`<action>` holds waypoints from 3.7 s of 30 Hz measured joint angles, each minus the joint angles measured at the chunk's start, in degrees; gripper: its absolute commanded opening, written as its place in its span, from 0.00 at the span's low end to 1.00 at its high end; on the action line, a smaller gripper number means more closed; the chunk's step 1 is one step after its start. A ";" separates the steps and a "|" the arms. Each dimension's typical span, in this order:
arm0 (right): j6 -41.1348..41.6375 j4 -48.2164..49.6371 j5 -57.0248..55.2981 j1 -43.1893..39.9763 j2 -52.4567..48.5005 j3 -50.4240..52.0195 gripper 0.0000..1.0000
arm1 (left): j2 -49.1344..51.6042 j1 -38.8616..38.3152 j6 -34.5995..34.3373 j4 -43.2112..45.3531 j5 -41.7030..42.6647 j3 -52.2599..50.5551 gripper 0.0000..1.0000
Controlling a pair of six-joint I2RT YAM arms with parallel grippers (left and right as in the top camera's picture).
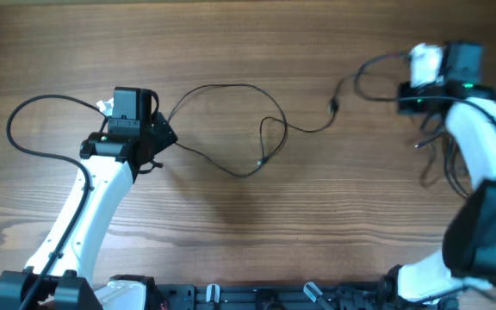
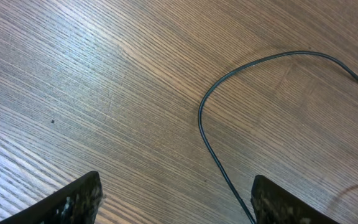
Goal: Untangle cables
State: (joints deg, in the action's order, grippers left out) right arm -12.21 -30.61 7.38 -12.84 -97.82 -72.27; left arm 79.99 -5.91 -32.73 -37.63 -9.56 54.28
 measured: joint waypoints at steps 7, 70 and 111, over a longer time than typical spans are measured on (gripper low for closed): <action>16.83 -1.29 -4.83 -15.87 14.78 -5.16 0.04 | 0.00 0.00 0.00 -0.13 -0.02 0.00 0.79; 13.70 11.39 5.29 56.41 -17.68 -3.04 0.04 | 0.00 18.27 -10.10 -6.78 -1.66 0.00 1.00; 25.92 -10.51 4.68 -18.14 7.74 -10.01 0.04 | 0.00 18.32 -10.27 -6.99 1.64 0.00 0.98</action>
State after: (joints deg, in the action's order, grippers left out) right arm 13.72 -41.12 12.05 -30.98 -90.08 -82.28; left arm 79.99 12.40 -43.00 -44.62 -7.92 54.28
